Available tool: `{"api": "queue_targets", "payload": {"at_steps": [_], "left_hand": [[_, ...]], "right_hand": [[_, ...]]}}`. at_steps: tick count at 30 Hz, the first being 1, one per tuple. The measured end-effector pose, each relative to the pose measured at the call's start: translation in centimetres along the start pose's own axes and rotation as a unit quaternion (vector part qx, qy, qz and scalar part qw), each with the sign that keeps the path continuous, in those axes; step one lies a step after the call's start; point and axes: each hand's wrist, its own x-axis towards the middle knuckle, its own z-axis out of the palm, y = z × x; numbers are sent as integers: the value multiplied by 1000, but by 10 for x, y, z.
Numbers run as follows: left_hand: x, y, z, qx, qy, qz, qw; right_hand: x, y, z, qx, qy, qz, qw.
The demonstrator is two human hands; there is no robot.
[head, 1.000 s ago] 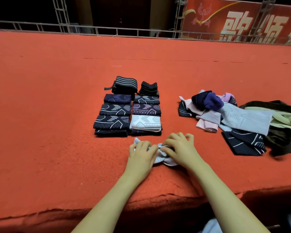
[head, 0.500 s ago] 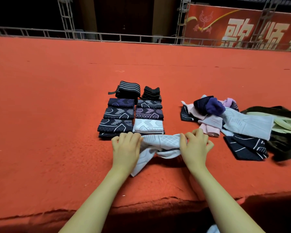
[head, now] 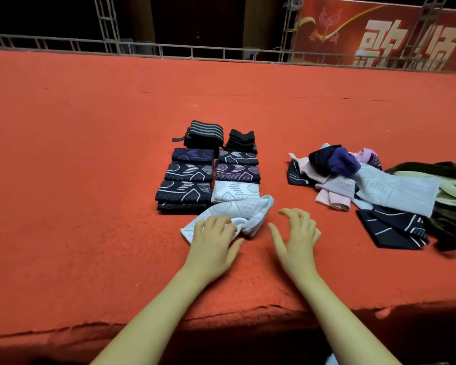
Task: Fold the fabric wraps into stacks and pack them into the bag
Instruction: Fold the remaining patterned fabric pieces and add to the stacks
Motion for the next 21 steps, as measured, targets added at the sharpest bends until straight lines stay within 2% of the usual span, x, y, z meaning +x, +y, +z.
{"api": "queue_targets", "payload": {"at_steps": [2, 3, 6, 12, 16, 21], "left_hand": [[-14, 0, 6, 38, -36, -37, 998], [-18, 0, 8, 52, -46, -56, 996], [-16, -3, 7, 44, -32, -84, 995], [-14, -13, 3, 12, 22, -111, 993], [-9, -20, 4, 32, -1, -116, 993], [-1, -23, 3, 11, -31, -117, 993]], "right_hand": [[-6, -16, -21, -6, 17, -98, 995], [-9, -8, -6, -10, 9, -136, 991], [-7, -15, 6, -50, -31, -136, 989], [6, -14, 19, -125, 26, -264, 956], [18, -11, 9, -129, 44, -379, 915], [19, -6, 14, -151, 29, -394, 906]]}}
